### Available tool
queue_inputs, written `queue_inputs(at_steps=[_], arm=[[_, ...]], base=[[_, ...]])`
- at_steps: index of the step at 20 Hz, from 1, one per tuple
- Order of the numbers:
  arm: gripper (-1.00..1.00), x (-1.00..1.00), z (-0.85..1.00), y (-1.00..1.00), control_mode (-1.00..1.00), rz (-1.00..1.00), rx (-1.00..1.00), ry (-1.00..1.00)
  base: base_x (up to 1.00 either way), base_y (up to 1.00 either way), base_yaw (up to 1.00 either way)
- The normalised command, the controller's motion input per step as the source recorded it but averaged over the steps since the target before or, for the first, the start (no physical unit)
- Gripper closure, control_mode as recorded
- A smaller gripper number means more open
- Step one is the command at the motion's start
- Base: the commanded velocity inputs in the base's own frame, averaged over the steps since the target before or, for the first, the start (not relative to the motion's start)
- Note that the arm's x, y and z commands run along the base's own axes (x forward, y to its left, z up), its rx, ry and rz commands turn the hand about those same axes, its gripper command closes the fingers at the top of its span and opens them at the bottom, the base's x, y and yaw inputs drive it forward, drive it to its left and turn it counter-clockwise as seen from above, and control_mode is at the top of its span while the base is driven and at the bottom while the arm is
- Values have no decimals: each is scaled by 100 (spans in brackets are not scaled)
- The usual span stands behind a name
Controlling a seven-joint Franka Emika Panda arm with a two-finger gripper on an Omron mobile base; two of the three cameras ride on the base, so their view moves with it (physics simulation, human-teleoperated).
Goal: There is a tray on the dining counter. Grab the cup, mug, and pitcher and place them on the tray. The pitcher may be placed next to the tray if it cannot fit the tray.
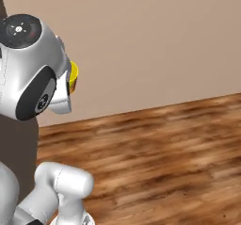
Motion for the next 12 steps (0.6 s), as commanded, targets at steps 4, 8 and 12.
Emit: queue_inputs(at_steps=[4, 8, 12], arm=[[100, 0, 0, 0, 100, 0, 0, 0], [100, 0, 0, 0, 100, 0, 0, 0], [100, 0, 0, 0, 100, 0, 0, 0]], base=[[84, 33, -79], [68, 56, -82], [64, 63, -81]])
